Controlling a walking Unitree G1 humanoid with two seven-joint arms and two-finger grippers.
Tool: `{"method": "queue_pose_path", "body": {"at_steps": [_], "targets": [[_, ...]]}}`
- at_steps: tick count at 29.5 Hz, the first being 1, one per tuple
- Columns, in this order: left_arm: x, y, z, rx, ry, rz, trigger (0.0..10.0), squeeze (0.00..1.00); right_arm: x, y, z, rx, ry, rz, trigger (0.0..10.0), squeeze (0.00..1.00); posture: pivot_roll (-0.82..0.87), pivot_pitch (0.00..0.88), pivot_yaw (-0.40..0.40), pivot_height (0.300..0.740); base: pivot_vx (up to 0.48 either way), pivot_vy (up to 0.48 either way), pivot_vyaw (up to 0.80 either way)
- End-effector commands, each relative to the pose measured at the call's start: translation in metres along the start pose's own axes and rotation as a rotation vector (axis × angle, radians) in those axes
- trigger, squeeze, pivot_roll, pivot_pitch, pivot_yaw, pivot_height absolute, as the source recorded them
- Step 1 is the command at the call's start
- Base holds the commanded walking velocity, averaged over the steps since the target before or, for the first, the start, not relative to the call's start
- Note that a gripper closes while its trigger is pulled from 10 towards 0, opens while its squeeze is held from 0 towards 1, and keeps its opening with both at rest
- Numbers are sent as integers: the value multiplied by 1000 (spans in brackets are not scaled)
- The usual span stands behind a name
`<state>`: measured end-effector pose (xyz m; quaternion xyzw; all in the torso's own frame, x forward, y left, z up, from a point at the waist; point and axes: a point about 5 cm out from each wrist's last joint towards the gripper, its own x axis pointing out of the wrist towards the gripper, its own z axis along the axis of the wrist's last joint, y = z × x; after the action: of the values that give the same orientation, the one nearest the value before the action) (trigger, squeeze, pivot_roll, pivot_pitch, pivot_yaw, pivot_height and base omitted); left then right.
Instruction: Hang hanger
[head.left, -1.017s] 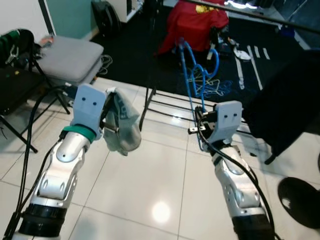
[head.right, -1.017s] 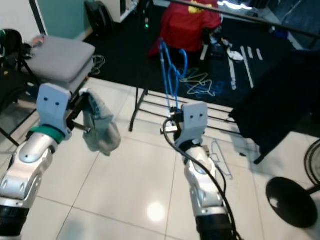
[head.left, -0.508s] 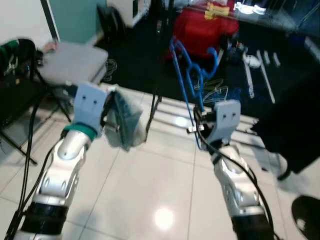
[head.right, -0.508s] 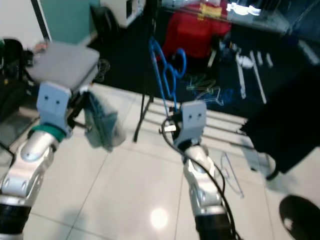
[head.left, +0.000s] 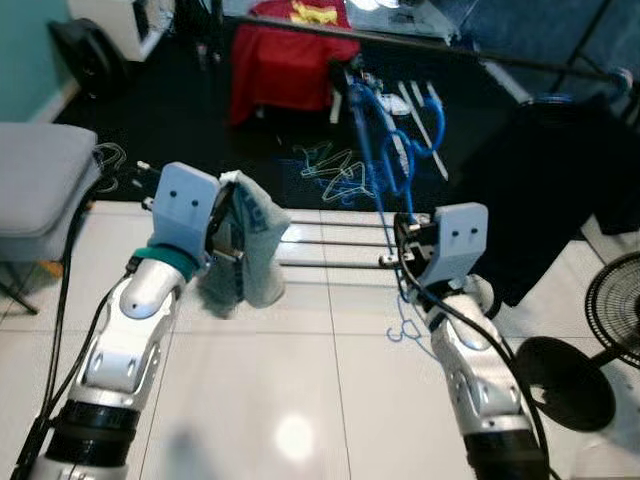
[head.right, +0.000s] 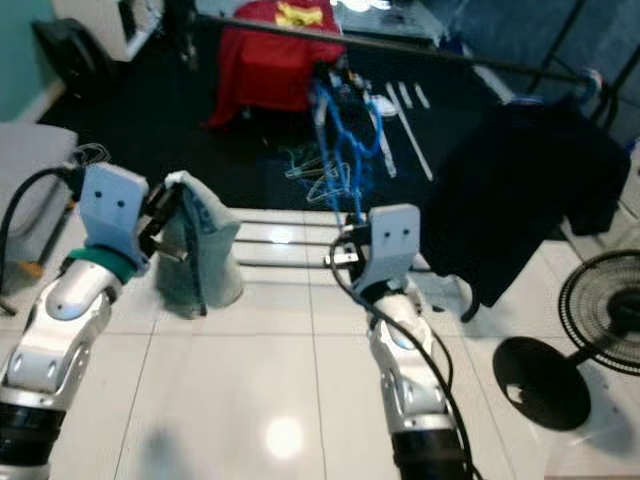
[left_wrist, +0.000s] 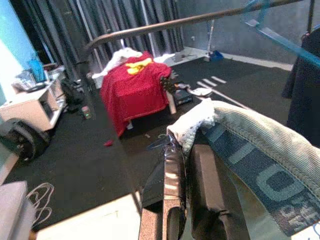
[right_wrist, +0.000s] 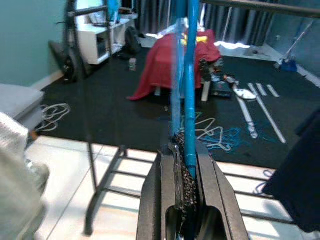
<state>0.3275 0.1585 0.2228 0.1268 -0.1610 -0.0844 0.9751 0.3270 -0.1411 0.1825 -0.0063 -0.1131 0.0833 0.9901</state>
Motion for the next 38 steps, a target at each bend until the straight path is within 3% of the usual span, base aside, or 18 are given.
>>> {"method": "queue_pose_path", "body": {"at_steps": [1, 12, 13, 15, 16, 17, 18, 21, 23, 24, 25, 27, 28, 29, 31, 32, 33, 38], "targets": [[-1, -3, -1, 12, 0, -12, 10000, 0, -2, -4, -1, -16, 2, -9, 10000, 0, 11, 27, 27, 740, 446, 0, 0], [-1, -1, -1, 17, 2, -8, 10000, 0, -2, 3, 0, -15, 4, 77, 10000, 0, 16, 27, 25, 740, 446, 0, 0], [-2, -1, -3, 21, 6, -7, 10000, 0, -3, 11, -2, -6, 17, 150, 10000, 0, 17, 28, 23, 740, 439, 0, 0], [-2, -1, -3, 21, 6, -7, 10000, 0, -3, 11, -2, -6, 17, 150, 10000, 0, 17, 28, 23, 740, 439, 0, 0], [-3, -1, -5, 34, 11, -6, 10000, 0, -6, 24, -4, -3, 40, 279, 10000, 0, 25, 31, -4, 740, 405, 0, 0], [-3, -1, -5, 34, 11, -6, 10000, 0, -6, 24, -4, -3, 40, 279, 10000, 0, 25, 31, -4, 740, 405, 0, 0], [-7, -5, -8, -33, 48, -51, 10000, 0, -11, 32, -6, -22, 67, 402, 10000, 0, 24, 43, -31, 740, 0, 0, 0], [-7, -5, -8, -33, 48, -51, 10000, 0, -11, 32, -6, -22, 67, 402, 10000, 0, 24, 43, -31, 740, 0, 0, 0], [-10, -9, -10, -84, 72, -86, 10000, 0, -15, 37, -7, -36, 86, 478, 10000, 0, 23, 45, -35, 740, 0, 0, 0], [-19, -18, -14, -107, 110, -189, 10000, 0, -21, 34, -9, -53, 108, 523, 10000, 0, 15, 52, -26, 740, 0, 0, 0], [-28, -27, -20, -63, 147, -291, 10000, 0, -28, 28, -11, -65, 130, 534, 10000, 0, 8, 56, -17, 740, 0, 0, 0], [-28, -27, -20, -63, 147, -291, 10000, 0, -28, 28, -11, -65, 130, 534, 10000, 0, 8, 56, -17, 740, 0, 0, 0], [-35, -33, -27, 39, 166, -354, 10000, 0, -35, 23, -15, -67, 154, 540, 10000, 0, 3, 53, -21, 740, 0, 0, 0], [-35, -33, -27, 39, 166, -354, 10000, 0, -35, 23, -15, -67, 154, 540, 10000, 0, 3, 53, -21, 740, 0, 0, 0], [-38, -40, -38, 226, 163, -428, 10000, 0, -48, 21, -20, -65, 199, 588, 10000, 0, 4, 52, -29, 740, 0, 0, 0], [-38, -40, -38, 226, 163, -428, 10000, 0, -48, 21, -20, -65, 199, 588, 10000, 0, 4, 52, -29, 740, 0, 0, 0], [-36, -42, -39, 306, 138, -454, 10000, 0, -54, 21, -22, -92, 218, 631, 10000, 0, -8, 50, -24, 740, 0, 0, 0], [-27, -29, -32, 372, 76, -443, 10000, 0, -60, 15, -20, -152, 237, 676, 10000, 0, -18, 50, -13, 740, 0, 0, 0]]}}
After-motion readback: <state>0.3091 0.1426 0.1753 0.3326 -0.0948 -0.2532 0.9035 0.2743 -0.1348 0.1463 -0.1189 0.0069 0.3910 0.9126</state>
